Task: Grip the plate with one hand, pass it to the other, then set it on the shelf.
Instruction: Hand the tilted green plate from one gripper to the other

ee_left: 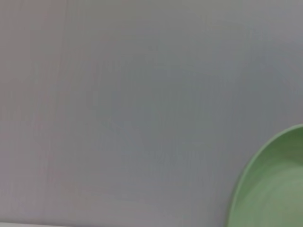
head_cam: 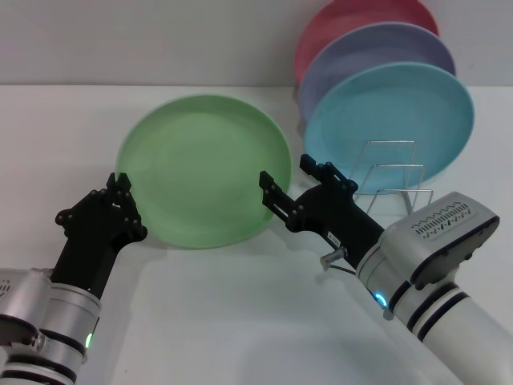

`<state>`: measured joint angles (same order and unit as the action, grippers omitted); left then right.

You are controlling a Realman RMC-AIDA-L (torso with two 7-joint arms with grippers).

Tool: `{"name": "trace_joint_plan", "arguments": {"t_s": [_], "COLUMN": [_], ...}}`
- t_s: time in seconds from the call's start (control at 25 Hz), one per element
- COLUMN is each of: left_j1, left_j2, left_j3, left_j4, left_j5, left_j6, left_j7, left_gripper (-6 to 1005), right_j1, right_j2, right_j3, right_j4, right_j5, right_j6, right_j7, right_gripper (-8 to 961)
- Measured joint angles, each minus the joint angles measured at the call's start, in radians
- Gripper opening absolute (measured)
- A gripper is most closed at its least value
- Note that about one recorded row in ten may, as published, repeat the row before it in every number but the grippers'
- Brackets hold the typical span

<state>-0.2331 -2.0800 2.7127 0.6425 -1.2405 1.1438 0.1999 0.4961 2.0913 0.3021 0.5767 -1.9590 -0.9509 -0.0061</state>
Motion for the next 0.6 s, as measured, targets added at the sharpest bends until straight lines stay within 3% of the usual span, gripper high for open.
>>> {"name": "trace_joint_plan", "arguments": {"t_s": [0.6], "left_j1": [0.006], "left_j2": [0.0], "left_j3": [0.001], "left_j4": [0.007], "left_j5": [0.0], "left_j6": [0.003], "left_j7": [0.035], "left_gripper": [75], "right_j1": [0.001], "right_j2": [0.001], "right_j3": [0.0], "right_j4": [0.0], "right_j5": [0.0], "right_j6": [0.0], "right_j7": [0.0], "right_gripper": [727]}}
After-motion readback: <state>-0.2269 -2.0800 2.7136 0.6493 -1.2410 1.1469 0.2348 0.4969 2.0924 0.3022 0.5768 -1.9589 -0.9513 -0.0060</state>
